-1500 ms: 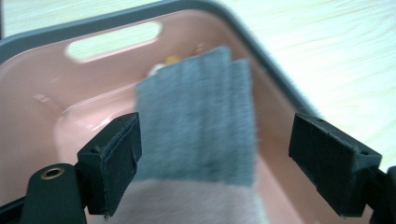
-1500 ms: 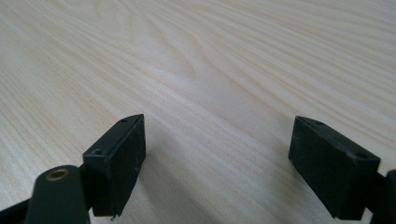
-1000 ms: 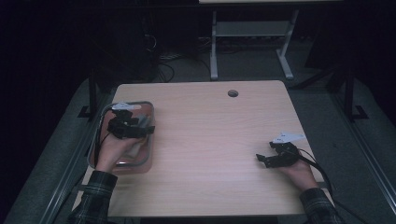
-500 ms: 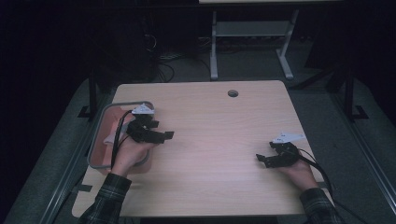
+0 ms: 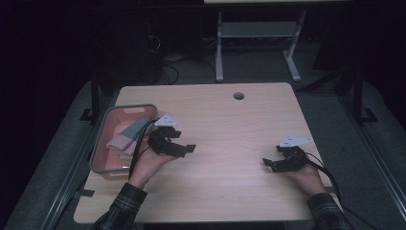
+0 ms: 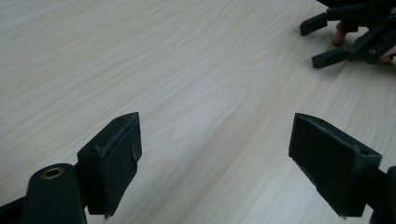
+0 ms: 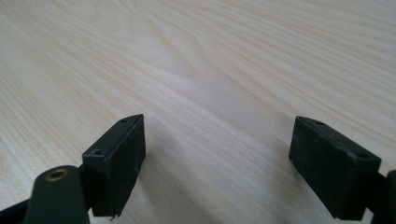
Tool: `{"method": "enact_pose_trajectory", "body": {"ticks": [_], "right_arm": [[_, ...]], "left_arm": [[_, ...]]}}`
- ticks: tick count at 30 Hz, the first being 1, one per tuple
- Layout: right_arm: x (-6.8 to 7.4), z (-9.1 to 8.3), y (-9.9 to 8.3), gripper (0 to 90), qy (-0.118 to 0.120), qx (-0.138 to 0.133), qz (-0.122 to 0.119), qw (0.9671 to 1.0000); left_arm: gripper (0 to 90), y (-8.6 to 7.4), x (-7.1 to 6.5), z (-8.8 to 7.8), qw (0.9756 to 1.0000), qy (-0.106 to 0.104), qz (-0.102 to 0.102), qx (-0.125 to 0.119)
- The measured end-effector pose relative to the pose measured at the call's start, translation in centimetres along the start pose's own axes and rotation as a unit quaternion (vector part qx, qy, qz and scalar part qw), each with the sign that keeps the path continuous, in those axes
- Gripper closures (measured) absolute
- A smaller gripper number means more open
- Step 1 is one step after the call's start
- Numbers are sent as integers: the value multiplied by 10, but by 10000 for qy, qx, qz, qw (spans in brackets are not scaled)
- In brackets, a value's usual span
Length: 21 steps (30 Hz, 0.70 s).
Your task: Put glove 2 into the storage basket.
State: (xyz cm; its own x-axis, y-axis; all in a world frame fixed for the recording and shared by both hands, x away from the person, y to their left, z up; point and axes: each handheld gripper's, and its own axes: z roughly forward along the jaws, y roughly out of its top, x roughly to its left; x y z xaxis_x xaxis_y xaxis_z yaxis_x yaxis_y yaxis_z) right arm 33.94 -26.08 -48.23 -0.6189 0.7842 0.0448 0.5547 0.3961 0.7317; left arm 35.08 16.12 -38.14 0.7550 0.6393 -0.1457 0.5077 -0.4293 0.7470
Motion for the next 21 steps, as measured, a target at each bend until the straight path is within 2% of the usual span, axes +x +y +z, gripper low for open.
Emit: {"method": "enact_pose_trajectory", "body": {"ticks": [8,16,21], "right_arm": [[0,0,0,181,0,-1,-1,10000],[0,0,0,181,0,-2,-2,10000],[0,0,0,181,1,-3,-5,10000]], "left_arm": [[167,-6,-21,19,9995,-150,260,69],[166,-17,-38,39,9977,-308,543,267],[166,-26,-44,49,9970,-360,588,364]]}}
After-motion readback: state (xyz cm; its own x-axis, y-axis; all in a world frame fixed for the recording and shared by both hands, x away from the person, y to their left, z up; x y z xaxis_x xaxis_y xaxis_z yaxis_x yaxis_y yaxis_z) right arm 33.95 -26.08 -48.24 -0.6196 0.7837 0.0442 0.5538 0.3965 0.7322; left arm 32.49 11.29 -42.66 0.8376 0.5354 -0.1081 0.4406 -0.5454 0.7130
